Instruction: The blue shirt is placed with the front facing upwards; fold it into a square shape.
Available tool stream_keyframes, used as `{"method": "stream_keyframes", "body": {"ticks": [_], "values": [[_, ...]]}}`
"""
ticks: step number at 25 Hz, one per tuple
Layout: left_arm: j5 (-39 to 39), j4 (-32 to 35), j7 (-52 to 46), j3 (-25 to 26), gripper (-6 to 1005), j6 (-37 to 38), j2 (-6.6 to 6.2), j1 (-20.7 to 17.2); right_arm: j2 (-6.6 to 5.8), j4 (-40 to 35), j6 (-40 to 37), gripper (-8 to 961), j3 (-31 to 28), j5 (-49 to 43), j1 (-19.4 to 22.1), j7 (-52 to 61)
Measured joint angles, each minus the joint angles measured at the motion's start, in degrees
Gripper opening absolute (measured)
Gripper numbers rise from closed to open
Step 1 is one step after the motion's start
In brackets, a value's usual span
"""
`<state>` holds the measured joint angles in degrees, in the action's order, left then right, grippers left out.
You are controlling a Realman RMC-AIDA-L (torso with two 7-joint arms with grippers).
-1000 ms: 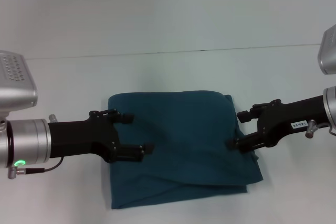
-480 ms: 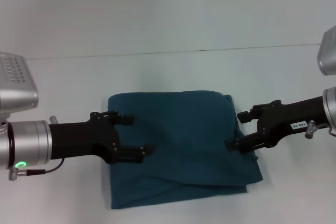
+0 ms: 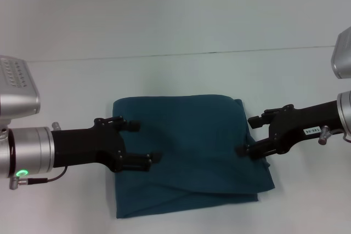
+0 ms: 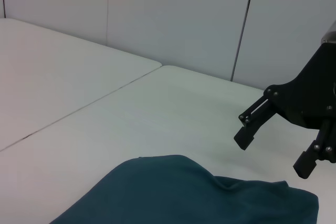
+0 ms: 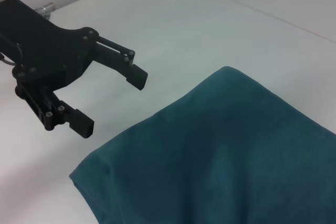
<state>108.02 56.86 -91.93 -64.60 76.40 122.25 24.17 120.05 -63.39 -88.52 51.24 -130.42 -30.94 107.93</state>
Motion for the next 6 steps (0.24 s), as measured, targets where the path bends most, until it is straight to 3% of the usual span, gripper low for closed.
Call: {"method": "stream_keyframes", "body": {"ticks": [6], "values": [[0.00, 0.02, 0.12, 0.00, 937, 0.02, 0.18, -0.09, 0.02, 0.05, 0.18, 947, 0.00, 0.00, 0.00, 0.00]]}}
